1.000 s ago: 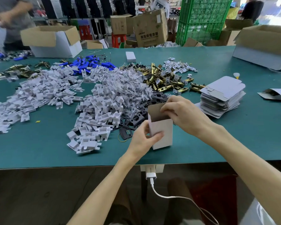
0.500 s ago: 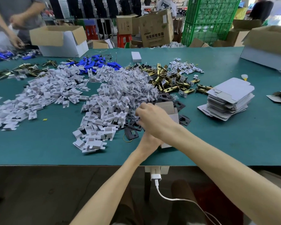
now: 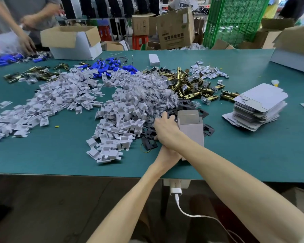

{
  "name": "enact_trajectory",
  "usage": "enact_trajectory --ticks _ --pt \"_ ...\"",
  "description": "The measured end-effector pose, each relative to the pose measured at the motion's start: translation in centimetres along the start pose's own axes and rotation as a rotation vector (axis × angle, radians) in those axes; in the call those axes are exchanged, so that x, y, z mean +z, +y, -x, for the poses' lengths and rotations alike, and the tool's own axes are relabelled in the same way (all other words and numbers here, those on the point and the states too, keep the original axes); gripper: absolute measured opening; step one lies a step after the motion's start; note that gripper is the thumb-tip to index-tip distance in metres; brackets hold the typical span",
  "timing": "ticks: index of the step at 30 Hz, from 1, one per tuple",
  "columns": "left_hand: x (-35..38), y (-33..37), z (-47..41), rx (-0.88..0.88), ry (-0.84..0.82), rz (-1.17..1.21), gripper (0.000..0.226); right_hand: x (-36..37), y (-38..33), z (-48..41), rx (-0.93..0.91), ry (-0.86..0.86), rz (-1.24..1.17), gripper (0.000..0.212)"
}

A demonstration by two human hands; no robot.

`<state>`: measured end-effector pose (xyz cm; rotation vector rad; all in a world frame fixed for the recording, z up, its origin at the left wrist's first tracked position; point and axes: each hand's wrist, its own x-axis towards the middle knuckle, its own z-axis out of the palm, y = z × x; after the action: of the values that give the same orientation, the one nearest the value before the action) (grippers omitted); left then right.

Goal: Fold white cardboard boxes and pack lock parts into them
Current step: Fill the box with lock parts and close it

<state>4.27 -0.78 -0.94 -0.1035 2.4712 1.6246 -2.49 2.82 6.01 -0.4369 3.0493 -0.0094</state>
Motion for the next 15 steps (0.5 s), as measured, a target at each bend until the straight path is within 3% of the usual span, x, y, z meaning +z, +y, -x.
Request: enact_trajectory --ticks 4,6,9,15 --pt "-0.2 0.5 0.0 0.099 0.007 -0.011 0.043 0.1 -0.3 0.5 0.026 0.039 0.038 0.041" --pt "0.1 1.2 0.1 0.2 -0.028 -0.067 0.037 0.2 -0.4 1.0 0.02 0.078 0.062 0.033" --pt "0.1 1.4 0.2 0.206 -0.034 -0.08 0.03 -0.1 -0.4 1.6 -0.031 0.169 0.128 0.024" --pt "0.1 0.8 0.2 0.2 -0.014 -0.035 0.027 -0.6 -0.1 2.1 -0.158 0.083 -0.103 0.032"
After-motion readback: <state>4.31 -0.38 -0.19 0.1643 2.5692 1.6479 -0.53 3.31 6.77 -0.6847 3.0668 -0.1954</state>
